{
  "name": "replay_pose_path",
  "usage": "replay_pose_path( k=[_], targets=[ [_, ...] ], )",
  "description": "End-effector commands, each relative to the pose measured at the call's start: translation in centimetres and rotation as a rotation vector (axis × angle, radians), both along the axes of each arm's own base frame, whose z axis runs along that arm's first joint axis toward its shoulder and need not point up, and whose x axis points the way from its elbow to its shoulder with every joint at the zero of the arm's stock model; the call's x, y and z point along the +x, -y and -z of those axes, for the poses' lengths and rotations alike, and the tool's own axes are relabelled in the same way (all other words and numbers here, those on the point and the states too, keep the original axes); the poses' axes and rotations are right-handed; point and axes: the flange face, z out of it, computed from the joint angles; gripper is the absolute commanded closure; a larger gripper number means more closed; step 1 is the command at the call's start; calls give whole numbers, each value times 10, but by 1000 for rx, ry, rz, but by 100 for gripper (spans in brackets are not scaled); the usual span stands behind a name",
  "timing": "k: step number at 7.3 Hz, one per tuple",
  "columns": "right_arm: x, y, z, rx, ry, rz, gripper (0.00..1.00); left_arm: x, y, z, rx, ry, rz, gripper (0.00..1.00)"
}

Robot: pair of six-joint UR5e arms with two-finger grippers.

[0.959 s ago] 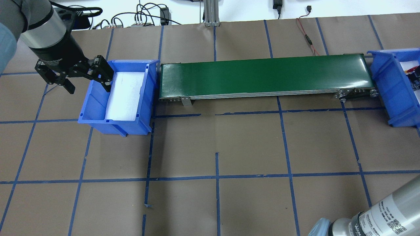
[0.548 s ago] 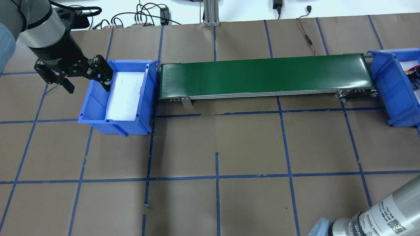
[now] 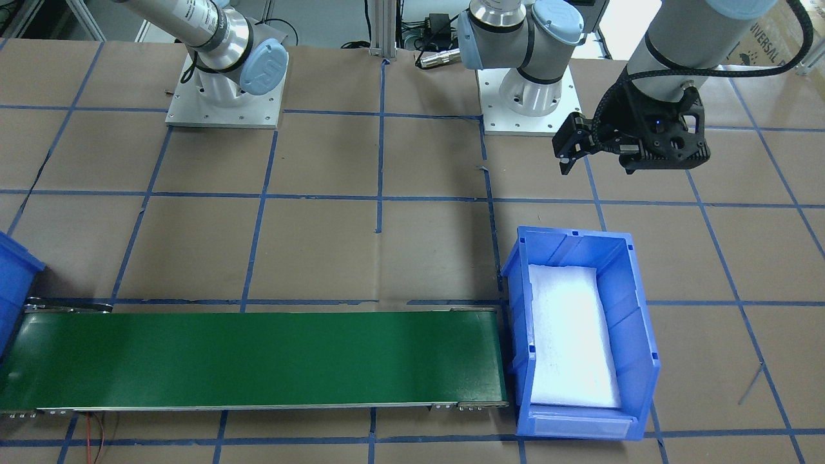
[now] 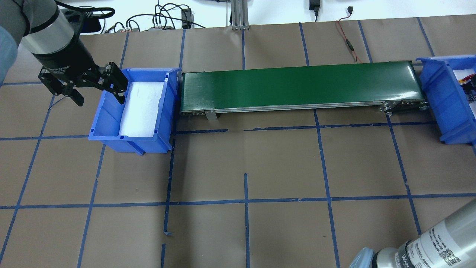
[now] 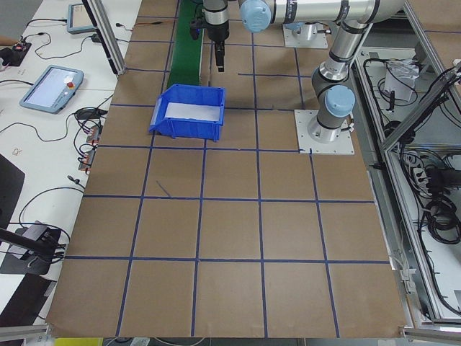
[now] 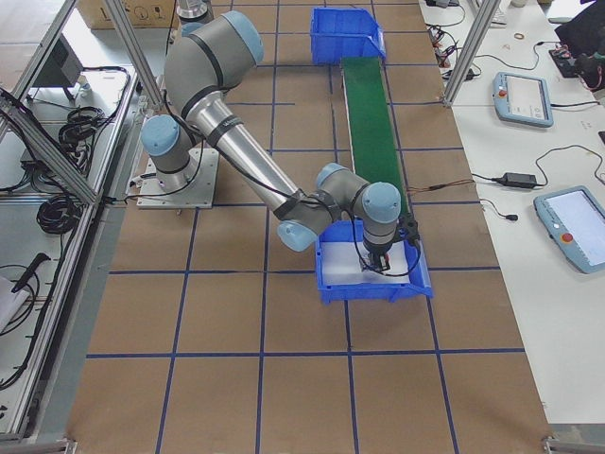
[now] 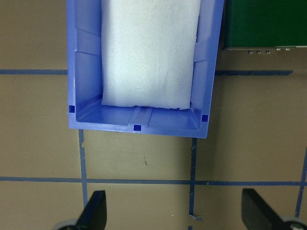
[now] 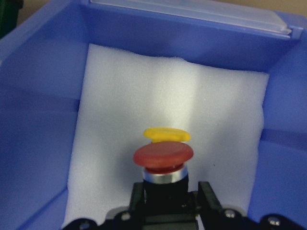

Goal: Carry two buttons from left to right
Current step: 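Lower the red button onto the foam beside the yellow button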

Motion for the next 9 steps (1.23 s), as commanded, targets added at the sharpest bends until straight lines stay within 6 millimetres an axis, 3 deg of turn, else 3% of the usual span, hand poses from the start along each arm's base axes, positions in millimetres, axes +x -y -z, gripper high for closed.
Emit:
replay_pose_path(
  k=[1, 2, 4, 5, 8, 9],
  targets=[
    [1, 0, 2, 0, 5, 0, 84, 0, 0, 0, 0, 0, -1, 0],
    [1, 0, 2, 0, 5, 0, 81, 0, 0, 0, 0, -1, -1, 0],
    [0, 1, -2, -24, -13, 2, 26, 1, 0, -1, -2, 0, -2, 0],
    [-1, 2, -2, -27, -14, 8, 9, 1, 1, -1, -3, -1, -2, 0],
    [1, 0, -11, -34, -20, 19, 0, 3, 1, -1, -3, 1, -5, 0],
    [2, -3, -37, -52, -50, 57, 0, 3, 1, -1, -1, 3, -5, 0]
  ],
)
